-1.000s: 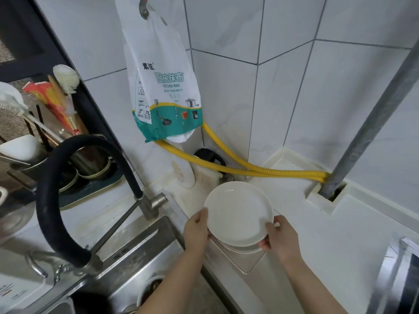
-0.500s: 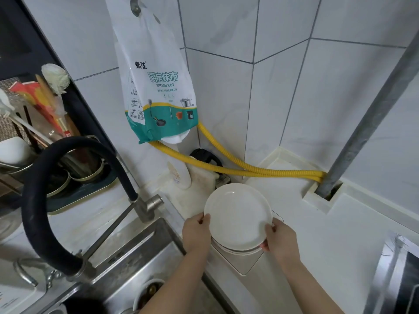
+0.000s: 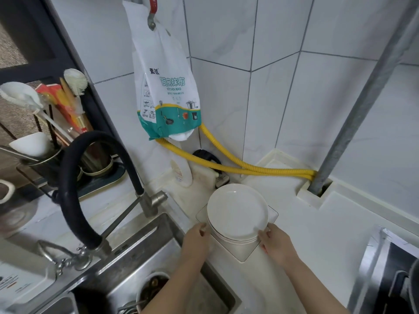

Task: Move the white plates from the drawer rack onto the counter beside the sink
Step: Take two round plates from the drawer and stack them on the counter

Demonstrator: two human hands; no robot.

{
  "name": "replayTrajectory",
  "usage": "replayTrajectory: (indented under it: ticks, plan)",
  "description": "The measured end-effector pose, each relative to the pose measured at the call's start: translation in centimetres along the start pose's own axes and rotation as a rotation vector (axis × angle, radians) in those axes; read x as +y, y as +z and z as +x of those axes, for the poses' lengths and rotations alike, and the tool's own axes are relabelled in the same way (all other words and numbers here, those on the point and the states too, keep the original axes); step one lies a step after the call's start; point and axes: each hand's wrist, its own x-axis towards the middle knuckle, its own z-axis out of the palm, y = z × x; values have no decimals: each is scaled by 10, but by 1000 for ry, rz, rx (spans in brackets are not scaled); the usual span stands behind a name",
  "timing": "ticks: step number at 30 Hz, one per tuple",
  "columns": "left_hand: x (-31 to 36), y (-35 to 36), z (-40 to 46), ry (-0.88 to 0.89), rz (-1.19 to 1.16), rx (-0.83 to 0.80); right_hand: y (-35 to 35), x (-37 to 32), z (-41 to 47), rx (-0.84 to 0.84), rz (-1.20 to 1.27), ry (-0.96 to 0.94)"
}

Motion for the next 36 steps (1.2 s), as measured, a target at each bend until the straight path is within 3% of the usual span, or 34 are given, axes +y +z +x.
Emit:
replayTrajectory:
  ticks: [7,17,21,29,36]
  plan:
    - [-44,-16,-55,37,208,-134,26,0,-60,-118,-246,-129]
    - [-106,-39,-141,75,410,-197,80,21,-145,-249,-295,-152]
    - [-119,-51,-174,35,403,-136,89,24,-167,-298,-328,-187]
    - [-125,-51,-238,-28,279,46,93,25,-195,-395,-477,-428]
    - [-145,-32,-316,-216,85,224,99,40,-228,-483,-461,-592]
